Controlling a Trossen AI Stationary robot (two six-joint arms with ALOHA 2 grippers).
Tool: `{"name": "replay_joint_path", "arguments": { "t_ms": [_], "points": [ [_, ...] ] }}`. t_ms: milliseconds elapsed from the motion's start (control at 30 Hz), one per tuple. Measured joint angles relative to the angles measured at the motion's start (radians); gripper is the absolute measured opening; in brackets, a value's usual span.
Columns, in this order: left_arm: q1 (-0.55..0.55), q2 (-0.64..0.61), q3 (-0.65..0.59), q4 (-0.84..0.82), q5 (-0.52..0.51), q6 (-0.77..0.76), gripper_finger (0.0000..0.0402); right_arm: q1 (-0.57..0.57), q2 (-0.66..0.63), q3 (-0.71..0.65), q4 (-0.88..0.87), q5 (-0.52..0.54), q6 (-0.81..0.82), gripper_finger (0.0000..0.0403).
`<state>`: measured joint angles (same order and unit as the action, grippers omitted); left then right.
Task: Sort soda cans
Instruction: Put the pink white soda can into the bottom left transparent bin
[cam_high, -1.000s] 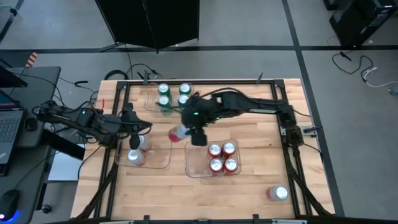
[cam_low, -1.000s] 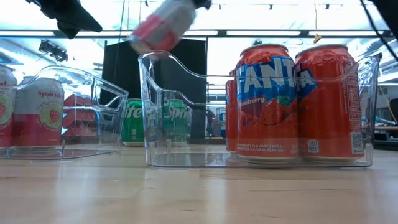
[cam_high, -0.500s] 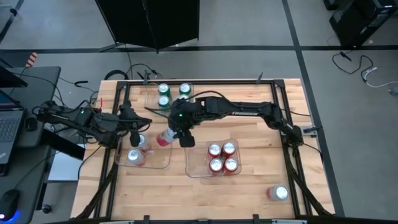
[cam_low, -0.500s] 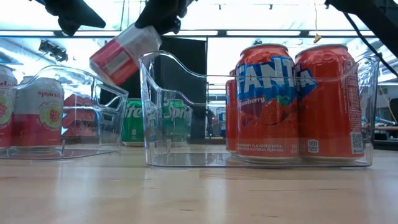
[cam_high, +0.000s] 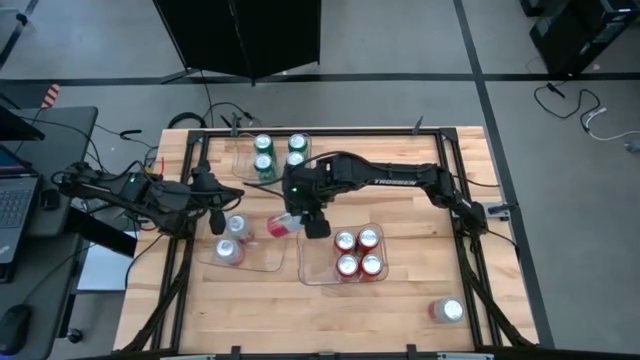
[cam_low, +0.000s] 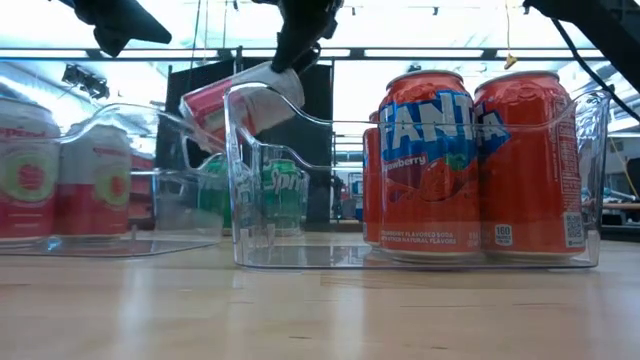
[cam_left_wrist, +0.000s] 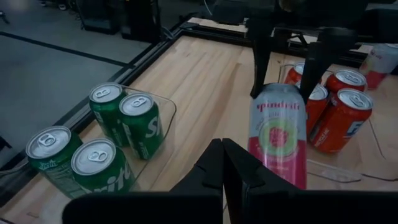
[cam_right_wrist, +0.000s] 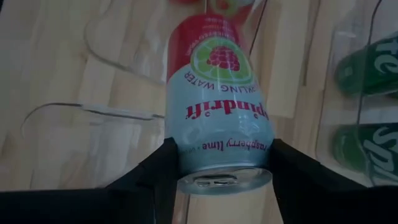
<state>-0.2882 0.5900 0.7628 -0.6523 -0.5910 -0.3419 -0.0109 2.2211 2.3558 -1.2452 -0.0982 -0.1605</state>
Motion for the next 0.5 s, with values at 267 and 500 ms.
{"name": "replay_joint_path", "arguments": {
  "t_ms": [267,500],
  "points": [
    [0.0,0.001,0.0,0.012,0.0,0.0,0.0,0.006,0.001,0.0,0.113,0.031,-0.021,0.0195],
    [0.0,0.01,0.0,0.012,0.0,-0.008,0.0,0.006,0.003,-0.001,0.18,0.03,-0.046,0.0195]
  ]
}}
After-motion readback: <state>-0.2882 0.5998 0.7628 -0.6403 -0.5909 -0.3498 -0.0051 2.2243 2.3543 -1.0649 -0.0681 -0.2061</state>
